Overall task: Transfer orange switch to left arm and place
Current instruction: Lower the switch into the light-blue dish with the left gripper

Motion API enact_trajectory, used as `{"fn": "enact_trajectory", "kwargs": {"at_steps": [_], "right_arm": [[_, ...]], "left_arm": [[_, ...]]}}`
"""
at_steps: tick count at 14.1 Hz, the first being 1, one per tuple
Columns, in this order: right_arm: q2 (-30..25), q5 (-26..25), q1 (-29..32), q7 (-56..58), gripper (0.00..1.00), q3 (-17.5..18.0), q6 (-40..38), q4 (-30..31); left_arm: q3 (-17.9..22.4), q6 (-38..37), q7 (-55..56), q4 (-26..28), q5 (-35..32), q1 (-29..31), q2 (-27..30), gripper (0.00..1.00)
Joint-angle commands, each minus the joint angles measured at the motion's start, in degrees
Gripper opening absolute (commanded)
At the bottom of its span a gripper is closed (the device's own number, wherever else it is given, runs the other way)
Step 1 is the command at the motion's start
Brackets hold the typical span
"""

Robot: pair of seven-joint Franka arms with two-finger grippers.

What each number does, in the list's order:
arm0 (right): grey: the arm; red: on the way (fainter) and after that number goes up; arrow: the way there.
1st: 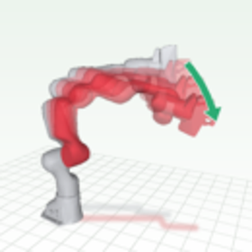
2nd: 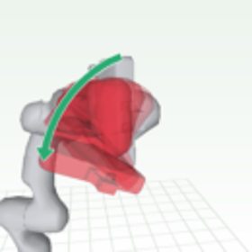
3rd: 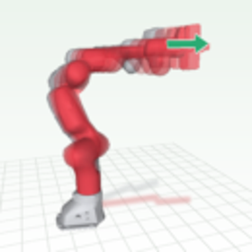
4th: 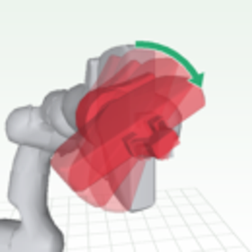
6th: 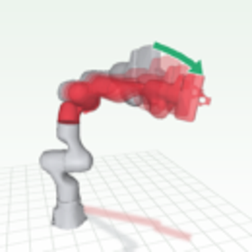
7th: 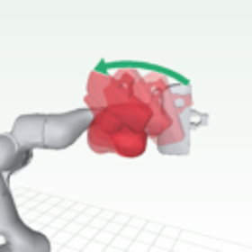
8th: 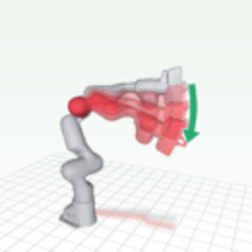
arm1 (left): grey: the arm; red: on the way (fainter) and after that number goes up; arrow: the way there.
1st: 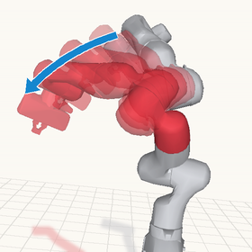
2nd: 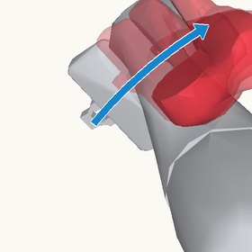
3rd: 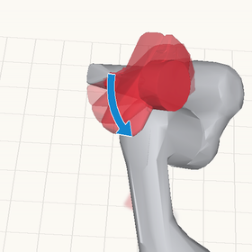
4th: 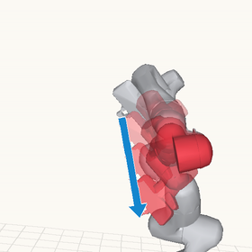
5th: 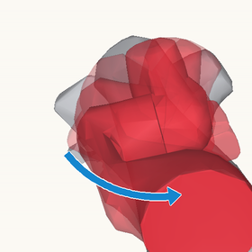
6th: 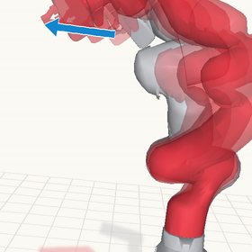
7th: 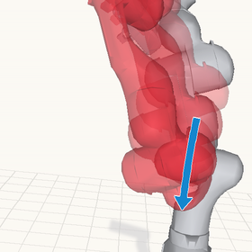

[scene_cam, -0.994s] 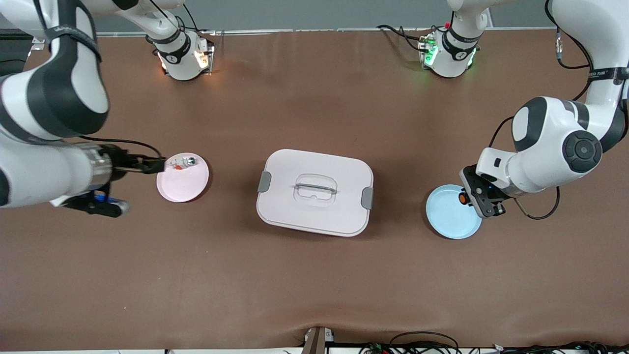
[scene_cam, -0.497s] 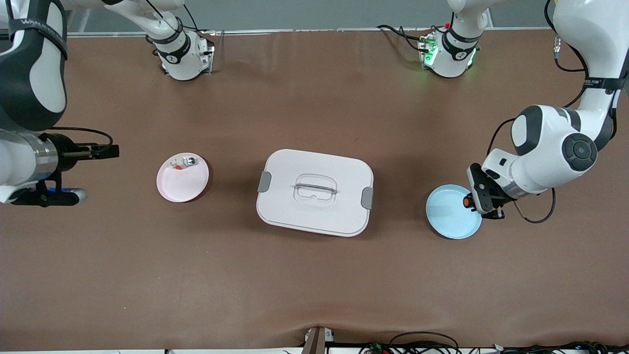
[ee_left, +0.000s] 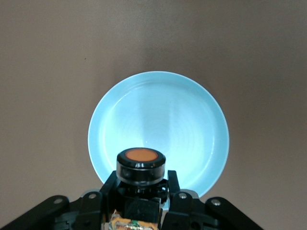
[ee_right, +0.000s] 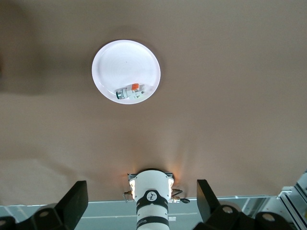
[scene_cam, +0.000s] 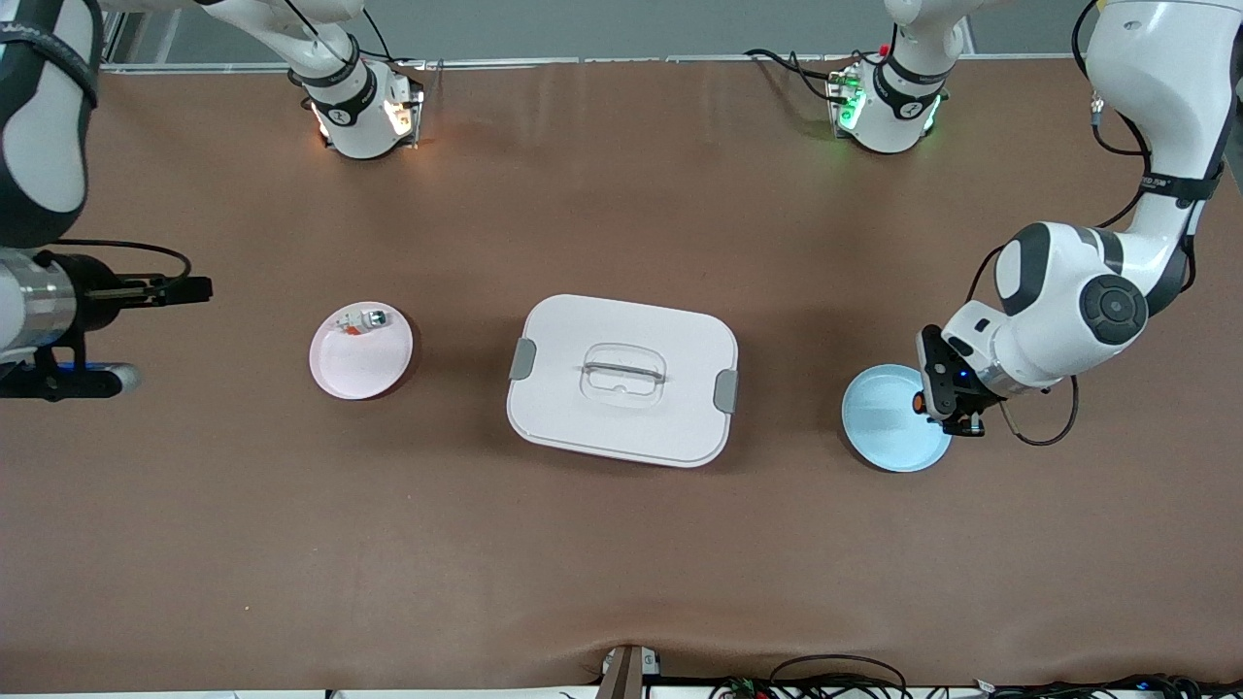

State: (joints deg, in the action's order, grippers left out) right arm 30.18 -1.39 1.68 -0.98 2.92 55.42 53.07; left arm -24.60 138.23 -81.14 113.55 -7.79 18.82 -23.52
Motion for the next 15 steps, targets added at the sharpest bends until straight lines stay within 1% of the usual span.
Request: {"fn": "enact_trajectory", "kwargs": {"at_steps": [1,3,4,6,8,9,10,11,13,15], "right_arm": [[-2.1,1.4,1.9,0.9,1.00,0.9,2.7,1.6],[-4.4,1.4,1.8,0.9,1.00,0.9,6.2,4.9],[-6.3,1.4,1.9,0.9,1.00,0.9,9.0,8.1],[-11.1,1.7,2.5,0.9,1.00,0.9,15.9,16.1],[-16.6,1.7,2.6,0.9,1.00,0.9,23.7,25.3],[-19.2,1.7,2.5,0.9,1.00,0.9,27.4,29.5],[-20.6,1.7,2.5,0.4,1.00,0.9,29.0,31.7],[-20.8,1.6,2.2,-0.4,1.00,0.9,28.4,31.7],[-21.2,1.0,2.0,-6.8,1.00,1.2,27.4,31.2],[-22.2,1.6,1.8,-8.5,1.00,1.2,27.8,31.0]], "left_arm": [[-0.5,6.7,-0.7,3.9,-1.1,0.5,-0.5,0.00],[-0.4,9.0,-0.7,5.5,-1.1,0.9,-0.8,0.00],[-0.4,10.4,-0.7,6.2,-1.3,0.9,-1.1,0.00],[-0.3,13.5,-0.7,7.5,-2.2,0.9,-1.9,0.00],[-0.3,15.2,-0.8,7.6,-2.7,0.9,-3.2,0.00],[-0.3,16.4,-0.7,7.6,-4.2,0.9,-3.8,0.00],[-0.3,17.2,-0.7,7.6,-5.4,1.0,-4.3,0.00],[-0.3,17.9,-0.7,7.6,-6.1,1.3,-5.0,0.00],[-0.2,19.2,-0.7,7.6,-6.7,1.7,-5.9,0.00],[-0.2,20.3,-0.6,7.6,-7.8,1.7,-6.6,0.00]]}}
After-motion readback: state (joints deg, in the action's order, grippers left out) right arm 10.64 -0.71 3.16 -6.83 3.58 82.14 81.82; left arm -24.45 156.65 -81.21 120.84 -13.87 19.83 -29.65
